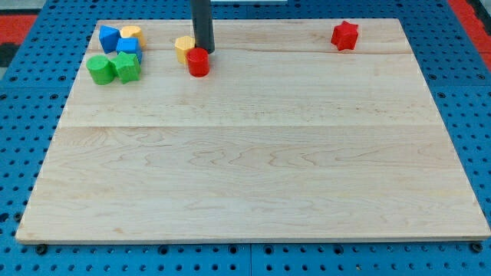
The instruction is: Move the red blocks close to each other
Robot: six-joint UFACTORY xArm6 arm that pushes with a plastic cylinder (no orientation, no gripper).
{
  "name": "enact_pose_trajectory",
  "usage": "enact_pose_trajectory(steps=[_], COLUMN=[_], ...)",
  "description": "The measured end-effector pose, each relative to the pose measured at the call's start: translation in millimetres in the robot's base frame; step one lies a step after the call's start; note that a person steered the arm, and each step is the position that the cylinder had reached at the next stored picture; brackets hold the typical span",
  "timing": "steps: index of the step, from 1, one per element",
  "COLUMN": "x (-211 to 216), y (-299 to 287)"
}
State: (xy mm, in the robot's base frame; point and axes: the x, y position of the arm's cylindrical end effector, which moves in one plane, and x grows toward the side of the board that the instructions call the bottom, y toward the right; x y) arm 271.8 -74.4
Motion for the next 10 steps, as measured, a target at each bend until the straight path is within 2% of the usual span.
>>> enact_pose_trajectory(steps=[2,3,4,5,6,7,8,9,10], x=[0,1,43,57,35,26,27,7,-28], y=[-68,62,98,40,-13,5,136,280,325])
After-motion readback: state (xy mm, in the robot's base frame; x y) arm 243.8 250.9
